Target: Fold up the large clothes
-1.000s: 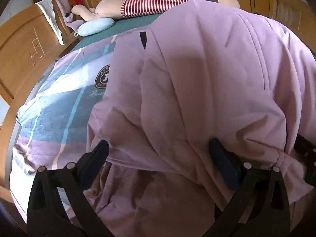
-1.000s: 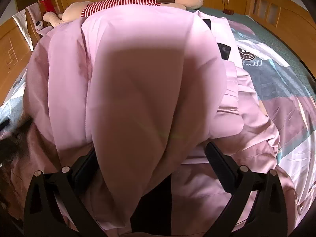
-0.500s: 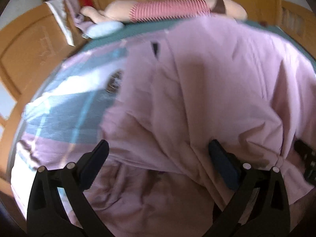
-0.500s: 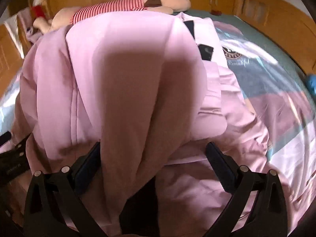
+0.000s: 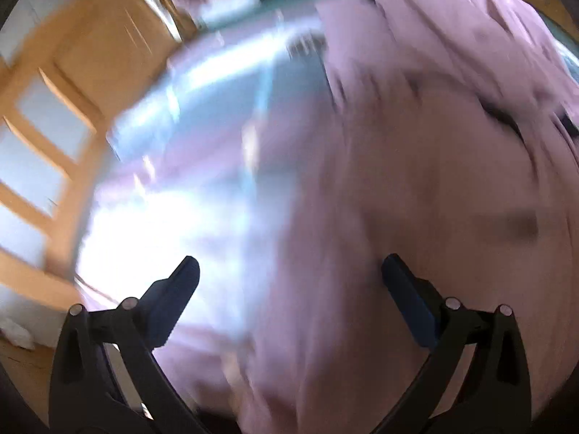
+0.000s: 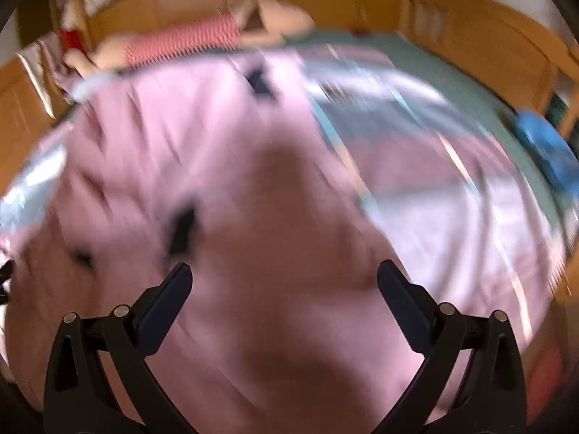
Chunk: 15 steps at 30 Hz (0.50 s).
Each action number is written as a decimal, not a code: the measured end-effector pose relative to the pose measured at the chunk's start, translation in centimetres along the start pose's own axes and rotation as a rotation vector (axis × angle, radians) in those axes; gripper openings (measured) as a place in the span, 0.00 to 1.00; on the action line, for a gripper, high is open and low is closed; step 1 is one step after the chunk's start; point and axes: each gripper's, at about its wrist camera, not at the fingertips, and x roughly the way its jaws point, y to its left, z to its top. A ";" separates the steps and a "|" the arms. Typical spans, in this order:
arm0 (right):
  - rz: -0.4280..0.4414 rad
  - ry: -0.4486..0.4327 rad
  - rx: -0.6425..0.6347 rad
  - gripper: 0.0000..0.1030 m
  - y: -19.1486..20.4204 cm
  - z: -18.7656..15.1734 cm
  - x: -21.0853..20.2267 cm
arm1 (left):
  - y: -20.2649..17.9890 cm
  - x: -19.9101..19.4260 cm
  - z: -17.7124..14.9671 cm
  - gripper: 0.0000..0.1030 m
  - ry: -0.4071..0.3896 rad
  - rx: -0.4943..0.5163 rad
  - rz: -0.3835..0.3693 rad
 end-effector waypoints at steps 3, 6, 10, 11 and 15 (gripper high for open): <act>0.085 0.146 0.065 0.99 -3.0 -3.2 0.6 | 1.4 -1.6 -3.3 0.98 0.023 -0.056 -0.123; 0.128 0.223 0.060 0.99 -4.7 -5.4 -0.1 | 1.5 -2.2 -5.5 0.98 0.039 -0.049 -0.209; 0.215 0.258 0.019 0.99 -4.7 -7.3 -1.3 | 0.9 -1.7 -6.4 0.98 0.063 -0.075 -0.314; 0.216 0.258 0.007 0.99 -4.5 -7.6 -1.5 | 0.6 -1.4 -6.3 0.97 0.076 -0.072 -0.333; 0.220 0.268 -0.024 0.77 -3.7 -8.3 -1.5 | 0.0 -1.7 -6.5 0.67 0.085 -0.053 -0.370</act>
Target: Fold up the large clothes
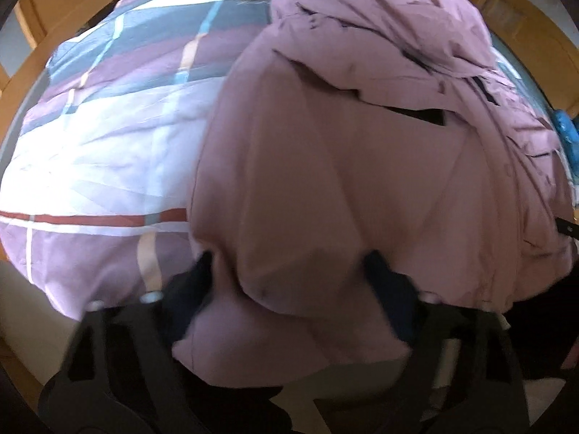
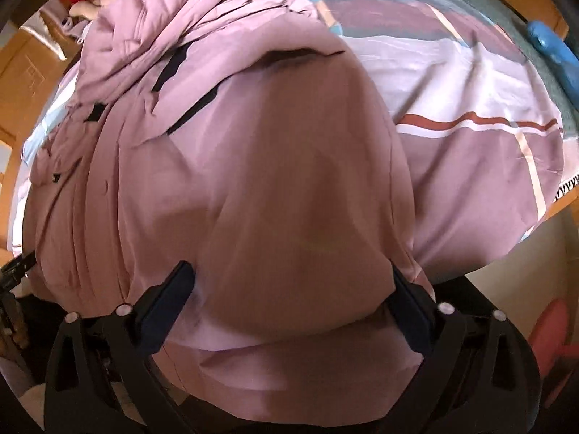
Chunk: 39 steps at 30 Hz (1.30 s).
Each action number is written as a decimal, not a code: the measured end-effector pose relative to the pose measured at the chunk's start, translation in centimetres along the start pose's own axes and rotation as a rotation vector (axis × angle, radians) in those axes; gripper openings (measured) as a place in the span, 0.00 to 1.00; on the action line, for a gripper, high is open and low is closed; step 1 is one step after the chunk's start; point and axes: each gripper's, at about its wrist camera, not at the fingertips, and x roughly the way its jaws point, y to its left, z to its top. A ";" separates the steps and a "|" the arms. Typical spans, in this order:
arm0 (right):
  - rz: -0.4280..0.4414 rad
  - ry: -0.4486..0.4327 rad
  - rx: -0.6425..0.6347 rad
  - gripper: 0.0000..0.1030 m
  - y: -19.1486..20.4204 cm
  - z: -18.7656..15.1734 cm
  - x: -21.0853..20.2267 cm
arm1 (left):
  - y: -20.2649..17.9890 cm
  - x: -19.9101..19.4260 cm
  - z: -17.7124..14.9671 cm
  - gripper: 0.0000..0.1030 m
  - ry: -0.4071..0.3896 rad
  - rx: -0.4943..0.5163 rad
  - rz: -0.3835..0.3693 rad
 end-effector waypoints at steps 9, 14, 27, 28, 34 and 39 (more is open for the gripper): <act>0.195 -0.085 -0.036 0.27 1.1 0.6 -3.7 | 1.4 -2.8 0.9 0.25 -0.044 -0.040 -0.255; 0.462 -0.227 -0.004 0.23 1.5 3.8 -8.4 | 2.2 -7.1 3.0 0.25 -0.171 -0.046 -0.384; 0.799 -0.500 0.203 0.20 0.7 20.6 -9.6 | -0.3 -12.7 15.0 0.28 -0.514 0.004 -0.127; 0.789 -0.516 0.240 0.20 0.4 22.3 -8.8 | -0.5 -12.5 16.0 0.28 -0.527 0.004 -0.108; 0.778 -0.496 0.425 0.20 -1.7 29.2 -1.9 | -0.5 -9.9 22.5 0.32 -0.574 0.002 -0.038; 0.663 -0.449 0.475 0.20 -1.6 33.8 3.0 | 2.1 -8.2 26.7 0.85 -0.689 -0.152 0.188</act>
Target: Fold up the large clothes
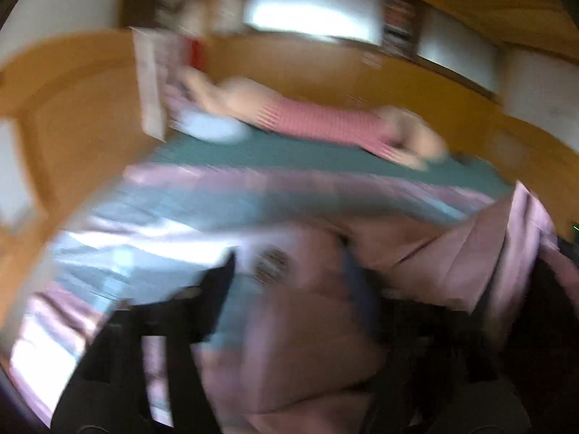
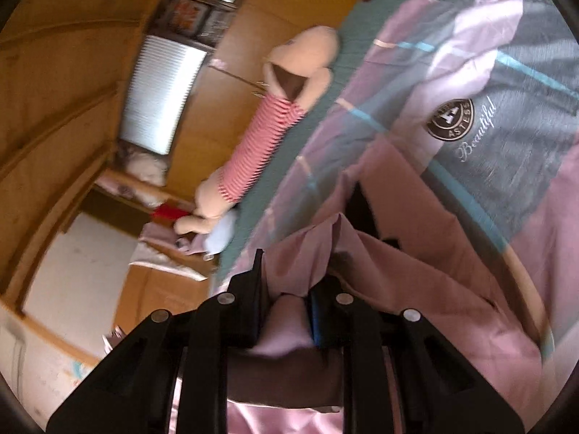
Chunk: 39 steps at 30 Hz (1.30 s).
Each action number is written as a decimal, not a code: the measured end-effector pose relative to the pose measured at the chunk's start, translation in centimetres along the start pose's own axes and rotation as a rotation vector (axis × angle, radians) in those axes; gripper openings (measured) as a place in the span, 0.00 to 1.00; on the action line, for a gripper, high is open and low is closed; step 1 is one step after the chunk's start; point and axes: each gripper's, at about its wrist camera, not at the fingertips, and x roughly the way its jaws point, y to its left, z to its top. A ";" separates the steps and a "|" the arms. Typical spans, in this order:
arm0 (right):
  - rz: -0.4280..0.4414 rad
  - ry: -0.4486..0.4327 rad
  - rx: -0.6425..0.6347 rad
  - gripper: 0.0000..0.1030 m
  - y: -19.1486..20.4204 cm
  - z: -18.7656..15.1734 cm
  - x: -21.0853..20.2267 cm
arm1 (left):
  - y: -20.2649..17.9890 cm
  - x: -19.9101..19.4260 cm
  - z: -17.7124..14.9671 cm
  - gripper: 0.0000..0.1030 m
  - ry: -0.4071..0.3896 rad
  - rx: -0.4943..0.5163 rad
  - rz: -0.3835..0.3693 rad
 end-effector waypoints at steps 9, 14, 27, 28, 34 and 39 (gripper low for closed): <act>-0.239 -0.035 0.109 0.20 -4.6 4.0 7.4 | -2.9 0.3 -3.9 0.88 0.170 0.058 -0.467; -0.255 -0.002 0.126 0.29 -4.1 4.3 7.1 | -11.0 4.4 -9.9 0.92 0.348 0.346 -0.395; -0.239 -0.036 -0.734 0.99 10.7 -10.3 -5.4 | -8.5 9.3 -8.5 0.98 0.345 0.172 -0.187; -0.241 0.034 -0.859 0.96 11.8 -14.2 -4.4 | -8.3 9.4 -8.3 0.98 0.343 0.173 -0.183; -0.329 0.224 -1.105 0.83 13.7 -23.5 4.8 | -7.5 8.7 -8.3 0.98 0.318 0.131 -0.139; -0.447 0.108 -0.843 0.84 12.0 -15.5 14.0 | -6.6 8.9 -7.9 0.98 0.283 0.141 -0.109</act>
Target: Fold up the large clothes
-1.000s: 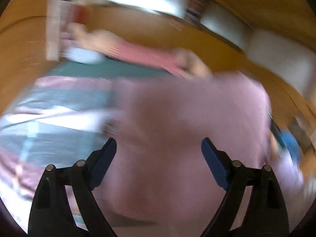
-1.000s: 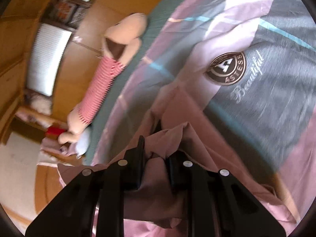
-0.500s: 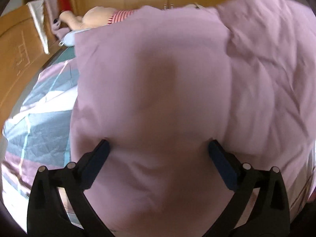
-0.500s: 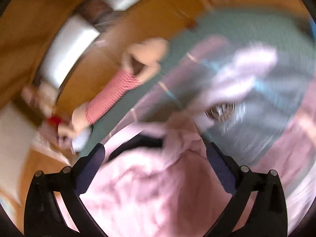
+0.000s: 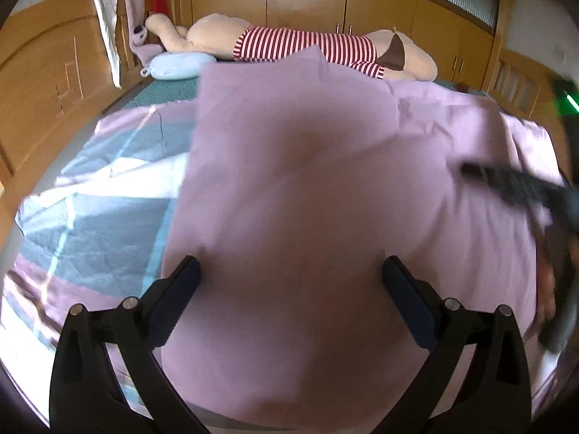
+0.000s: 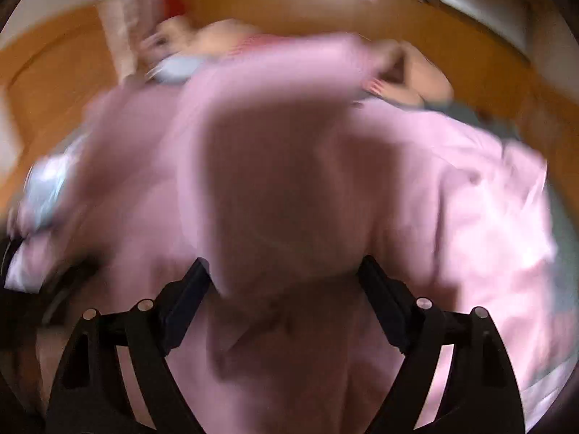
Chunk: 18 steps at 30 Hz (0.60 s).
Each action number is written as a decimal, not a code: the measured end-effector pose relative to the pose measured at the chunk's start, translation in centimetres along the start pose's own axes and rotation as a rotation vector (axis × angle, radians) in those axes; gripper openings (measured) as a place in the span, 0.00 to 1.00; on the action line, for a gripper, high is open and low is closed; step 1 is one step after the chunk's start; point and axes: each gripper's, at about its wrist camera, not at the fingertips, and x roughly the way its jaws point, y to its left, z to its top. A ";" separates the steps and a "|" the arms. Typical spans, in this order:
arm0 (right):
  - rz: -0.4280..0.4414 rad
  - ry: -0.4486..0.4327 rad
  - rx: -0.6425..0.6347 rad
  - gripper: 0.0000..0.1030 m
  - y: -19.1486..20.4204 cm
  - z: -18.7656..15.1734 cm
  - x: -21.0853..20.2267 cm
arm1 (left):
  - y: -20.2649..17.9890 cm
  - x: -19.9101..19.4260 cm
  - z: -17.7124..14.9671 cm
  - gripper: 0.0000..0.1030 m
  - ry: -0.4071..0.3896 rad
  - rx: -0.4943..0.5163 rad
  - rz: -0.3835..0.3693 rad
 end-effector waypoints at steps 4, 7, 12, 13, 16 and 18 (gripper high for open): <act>-0.150 -0.047 0.002 0.91 -0.2 3.2 3.6 | 0.3 1.1 0.2 0.98 0.029 -0.001 0.007; -0.145 -0.050 0.002 0.93 -0.6 3.7 3.9 | 0.9 1.7 0.1 0.98 0.063 -0.029 -0.019; -0.143 -0.082 0.079 0.95 -7.0 3.9 1.6 | 1.9 1.9 0.3 0.98 0.067 -0.059 0.008; -0.144 -0.070 0.113 0.95 -8.7 3.6 1.3 | 2.0 2.0 0.3 0.98 0.068 -0.059 0.018; -0.226 -0.071 0.171 0.99 -12.8 3.0 0.6 | 2.4 2.4 0.3 0.98 0.084 -0.074 0.023; -0.331 -0.086 0.210 0.93 -14.7 2.4 -0.4 | 2.6 2.4 0.2 0.98 0.086 -0.083 0.038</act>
